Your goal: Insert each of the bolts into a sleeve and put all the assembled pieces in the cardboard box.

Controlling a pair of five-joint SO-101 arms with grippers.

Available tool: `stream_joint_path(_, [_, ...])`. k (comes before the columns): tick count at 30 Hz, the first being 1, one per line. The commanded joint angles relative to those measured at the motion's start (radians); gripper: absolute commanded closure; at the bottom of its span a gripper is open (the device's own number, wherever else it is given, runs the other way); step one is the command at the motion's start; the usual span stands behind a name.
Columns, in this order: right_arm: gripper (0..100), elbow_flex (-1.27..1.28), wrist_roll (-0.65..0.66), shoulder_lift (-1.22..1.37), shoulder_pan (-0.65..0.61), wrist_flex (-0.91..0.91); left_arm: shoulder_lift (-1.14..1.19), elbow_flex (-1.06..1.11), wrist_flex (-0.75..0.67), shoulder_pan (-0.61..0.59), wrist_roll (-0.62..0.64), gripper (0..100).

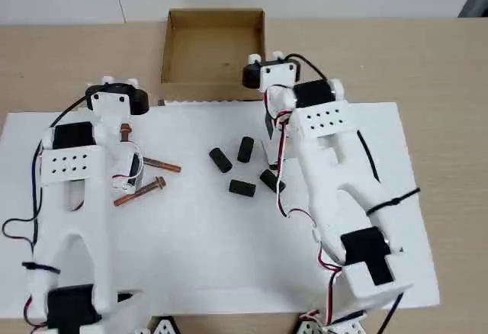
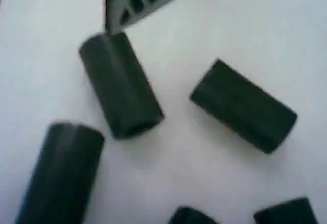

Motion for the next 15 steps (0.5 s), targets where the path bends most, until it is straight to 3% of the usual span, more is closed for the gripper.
stream_joint_path(1, [85.2,-0.051,0.014,0.018,-0.002,-0.050,0.005,-0.041,-0.021,-0.005,-0.005,91])
stream_joint_path(15, [86.5,-0.052,0.014,0.137,-0.030,-0.183,0.012,-0.041,-0.021,0.000,-0.005,91])
